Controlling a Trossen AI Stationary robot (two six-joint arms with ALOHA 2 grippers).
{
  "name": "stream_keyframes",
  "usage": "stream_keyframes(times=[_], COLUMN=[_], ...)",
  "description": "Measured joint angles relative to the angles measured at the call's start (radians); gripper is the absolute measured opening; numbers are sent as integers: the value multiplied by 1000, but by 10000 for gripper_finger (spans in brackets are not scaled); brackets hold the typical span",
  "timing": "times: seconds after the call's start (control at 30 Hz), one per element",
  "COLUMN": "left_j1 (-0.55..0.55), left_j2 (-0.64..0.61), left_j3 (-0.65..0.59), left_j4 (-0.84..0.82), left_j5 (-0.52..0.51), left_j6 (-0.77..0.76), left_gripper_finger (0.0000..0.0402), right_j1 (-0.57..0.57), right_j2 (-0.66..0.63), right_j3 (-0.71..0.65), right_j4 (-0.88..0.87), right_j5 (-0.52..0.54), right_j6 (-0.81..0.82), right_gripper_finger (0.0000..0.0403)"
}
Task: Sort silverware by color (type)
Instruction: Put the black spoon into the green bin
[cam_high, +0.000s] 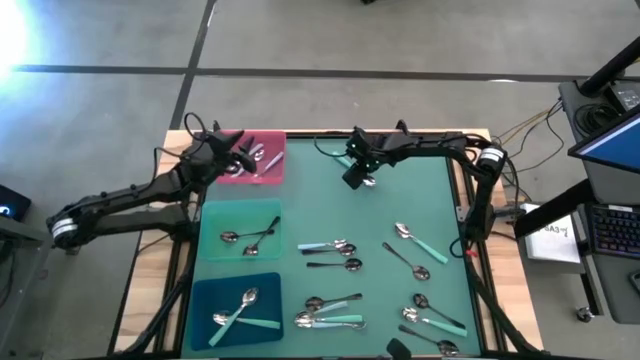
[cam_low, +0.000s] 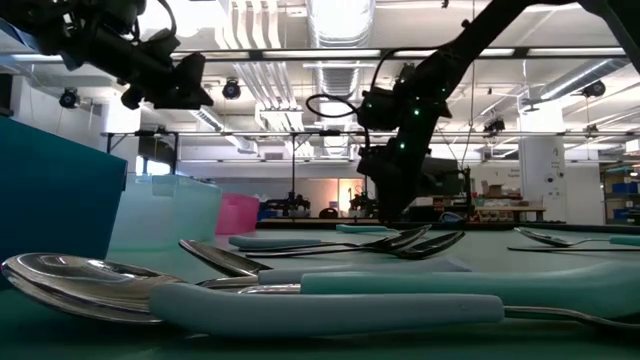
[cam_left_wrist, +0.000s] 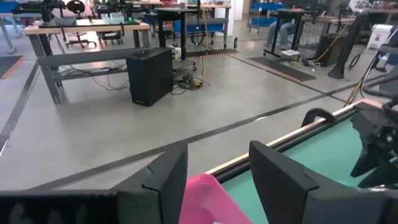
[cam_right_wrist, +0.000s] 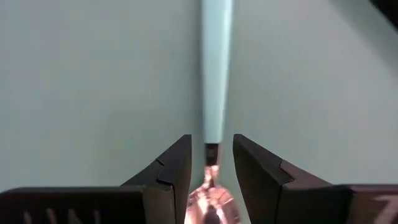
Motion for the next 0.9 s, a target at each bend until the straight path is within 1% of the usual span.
stream_keyframes(times=[0.3, 0.43, 0.5, 0.73, 0.9], left_j1=[0, 0, 0, 0, 0], left_j2=[20, 24, 24, 24, 24], left_j3=[5, 5, 5, 5, 5], left_j4=[-18, -18, -18, -19, -19], left_j5=[2, 2, 2, 2, 2], left_j6=[-4, -4, -4, -4, -4], left_gripper_finger=[157, 157, 157, 157, 157], right_j1=[16, 36, 52, 141, 230], right_j2=[0, 0, -6, -48, -73], right_j3=[-17, -11, -6, 2, 2], right_j4=[19, 10, -23, -150, -168], right_j5=[-11, -11, -11, -12, -95], right_j6=[2, 25, 37, 68, 101], right_gripper_finger=[109, 109, 109, 109, 109])
